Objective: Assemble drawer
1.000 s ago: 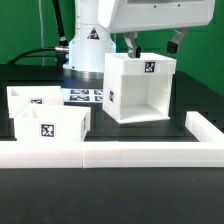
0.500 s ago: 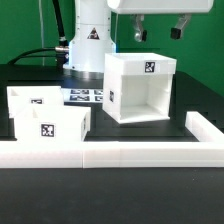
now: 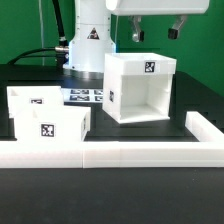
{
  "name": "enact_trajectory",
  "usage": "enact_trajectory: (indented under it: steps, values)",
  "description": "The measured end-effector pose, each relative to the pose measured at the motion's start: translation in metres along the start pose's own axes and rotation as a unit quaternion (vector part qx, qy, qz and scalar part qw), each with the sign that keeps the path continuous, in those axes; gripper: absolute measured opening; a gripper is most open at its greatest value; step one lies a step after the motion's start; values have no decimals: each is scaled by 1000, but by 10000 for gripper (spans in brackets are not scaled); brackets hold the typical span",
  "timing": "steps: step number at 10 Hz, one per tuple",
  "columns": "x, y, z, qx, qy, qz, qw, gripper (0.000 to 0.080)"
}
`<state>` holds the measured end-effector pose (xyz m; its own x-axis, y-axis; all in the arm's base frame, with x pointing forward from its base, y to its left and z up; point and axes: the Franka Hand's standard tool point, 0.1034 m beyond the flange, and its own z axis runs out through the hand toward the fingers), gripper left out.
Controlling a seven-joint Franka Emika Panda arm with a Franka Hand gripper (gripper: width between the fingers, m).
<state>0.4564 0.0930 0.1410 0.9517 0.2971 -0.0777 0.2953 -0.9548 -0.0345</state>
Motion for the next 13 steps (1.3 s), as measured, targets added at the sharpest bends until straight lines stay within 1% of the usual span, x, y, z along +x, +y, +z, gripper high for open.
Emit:
enact_trajectory:
  steps: [2, 3, 5, 7, 8, 9, 10, 11, 12, 13]
  values:
    - [-11, -16, 16, 1, 7, 6, 1000, 650]
    - [-15, -21, 22, 2, 6, 11, 1000, 650]
    - [-21, -24, 33, 4, 7, 11, 1000, 650]
    - [-26, -27, 40, 5, -1, 14, 1000, 650]
    - [-27, -27, 42, 6, -4, 14, 1000, 563]
    - [-28, -26, 43, 6, -4, 14, 1000, 427]
    - [-28, -26, 43, 6, -4, 13, 1000, 427]
    - [-28, -26, 43, 6, -4, 13, 1000, 233]
    - [-28, -26, 43, 6, -4, 13, 1000, 97]
    - [-28, -26, 43, 6, -4, 13, 1000, 36]
